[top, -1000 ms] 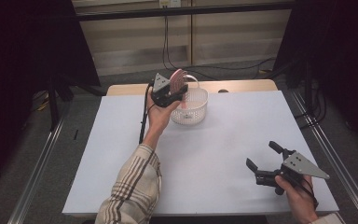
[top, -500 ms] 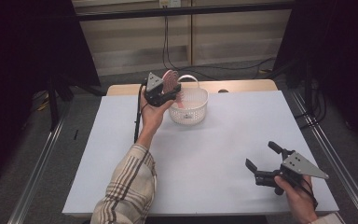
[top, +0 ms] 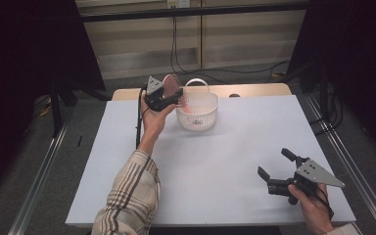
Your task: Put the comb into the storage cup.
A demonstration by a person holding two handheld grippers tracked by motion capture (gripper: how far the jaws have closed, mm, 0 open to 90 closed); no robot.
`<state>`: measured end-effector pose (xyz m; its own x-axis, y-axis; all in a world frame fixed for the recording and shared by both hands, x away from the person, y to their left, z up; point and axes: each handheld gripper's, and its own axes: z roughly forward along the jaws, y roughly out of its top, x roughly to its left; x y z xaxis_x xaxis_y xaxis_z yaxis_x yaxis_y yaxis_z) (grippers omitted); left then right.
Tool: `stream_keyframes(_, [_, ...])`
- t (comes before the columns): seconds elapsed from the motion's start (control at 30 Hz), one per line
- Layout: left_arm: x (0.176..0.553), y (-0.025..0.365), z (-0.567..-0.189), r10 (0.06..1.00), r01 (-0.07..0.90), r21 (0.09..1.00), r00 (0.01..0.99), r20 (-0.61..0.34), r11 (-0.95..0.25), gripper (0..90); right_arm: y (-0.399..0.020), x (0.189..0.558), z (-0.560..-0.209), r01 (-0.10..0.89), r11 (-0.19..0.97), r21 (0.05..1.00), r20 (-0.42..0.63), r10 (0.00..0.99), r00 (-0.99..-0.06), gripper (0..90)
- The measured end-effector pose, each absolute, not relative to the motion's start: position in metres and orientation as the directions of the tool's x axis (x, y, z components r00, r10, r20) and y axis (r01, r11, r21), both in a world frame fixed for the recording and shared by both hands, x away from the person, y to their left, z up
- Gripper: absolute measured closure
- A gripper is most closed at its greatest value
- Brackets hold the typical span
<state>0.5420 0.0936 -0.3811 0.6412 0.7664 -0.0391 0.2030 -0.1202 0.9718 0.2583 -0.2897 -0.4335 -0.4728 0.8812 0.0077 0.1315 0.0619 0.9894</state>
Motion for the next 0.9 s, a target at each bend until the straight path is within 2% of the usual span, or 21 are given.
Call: stream_keyframes(0.9, [0.5498,0.0975,-0.3842,0.78,0.215,0.964,0.625,-0.013,-0.156,43.6,-0.2885,0.2587,-0.4347,0.136,0.064,0.989,0.009,0.878,-0.479,0.0])
